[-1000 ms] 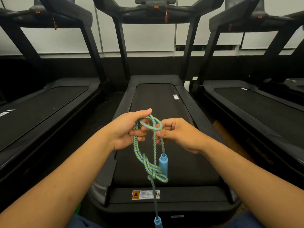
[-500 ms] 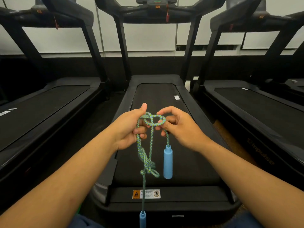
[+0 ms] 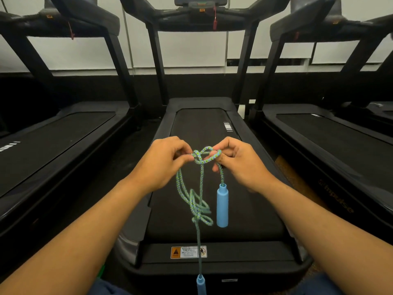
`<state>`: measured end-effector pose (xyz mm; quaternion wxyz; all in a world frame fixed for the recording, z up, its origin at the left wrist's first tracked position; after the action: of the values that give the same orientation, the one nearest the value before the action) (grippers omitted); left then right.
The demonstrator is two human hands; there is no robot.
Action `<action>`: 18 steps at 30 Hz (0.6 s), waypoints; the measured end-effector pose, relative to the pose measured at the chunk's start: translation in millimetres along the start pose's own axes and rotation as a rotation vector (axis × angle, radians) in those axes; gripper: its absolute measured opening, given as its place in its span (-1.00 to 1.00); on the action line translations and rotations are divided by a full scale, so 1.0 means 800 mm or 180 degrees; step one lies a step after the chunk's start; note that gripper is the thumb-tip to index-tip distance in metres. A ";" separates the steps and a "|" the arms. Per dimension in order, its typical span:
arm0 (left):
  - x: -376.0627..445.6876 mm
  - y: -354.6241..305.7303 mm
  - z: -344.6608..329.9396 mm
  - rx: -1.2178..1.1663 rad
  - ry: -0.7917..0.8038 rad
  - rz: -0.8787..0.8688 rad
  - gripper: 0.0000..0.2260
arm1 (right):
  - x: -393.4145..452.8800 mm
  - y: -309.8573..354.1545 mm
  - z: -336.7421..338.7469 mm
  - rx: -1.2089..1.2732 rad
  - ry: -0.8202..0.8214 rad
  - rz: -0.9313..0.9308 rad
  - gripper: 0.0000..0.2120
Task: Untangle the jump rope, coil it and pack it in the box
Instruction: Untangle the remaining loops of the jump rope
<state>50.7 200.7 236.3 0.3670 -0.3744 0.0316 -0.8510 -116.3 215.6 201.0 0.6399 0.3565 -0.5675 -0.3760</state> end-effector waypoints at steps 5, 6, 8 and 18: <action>0.001 0.015 0.000 -0.0388 0.0185 0.0435 -0.93 | -0.004 -0.004 -0.003 0.0305 0.0146 -0.0186 -0.94; -0.001 0.018 -0.009 -0.0309 0.0419 0.0456 -0.92 | -0.004 -0.004 -0.004 0.0359 0.0160 -0.0201 -0.95; -0.007 0.016 -0.022 -0.0369 0.0799 0.0428 -0.88 | -0.004 -0.004 -0.006 0.0398 0.0181 -0.0200 -0.94; -0.002 -0.033 -0.016 -0.0165 0.0260 0.0059 -0.96 | -0.005 -0.004 -0.016 0.0384 0.0342 -0.0248 -0.93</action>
<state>27.0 217.9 234.5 0.3635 -0.3484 0.0720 -0.8610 -104.5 218.1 194.6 0.6317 0.4359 -0.5396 -0.3461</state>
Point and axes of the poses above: each hand's wrist, its own x-axis towards the middle knuckle, its own z-axis out of the back of the hand, y = z × x, the point moved 10 cm from there along x, towards the middle knuckle, and after that the axes turned 4 degrees about x, right-handed, at the moved point
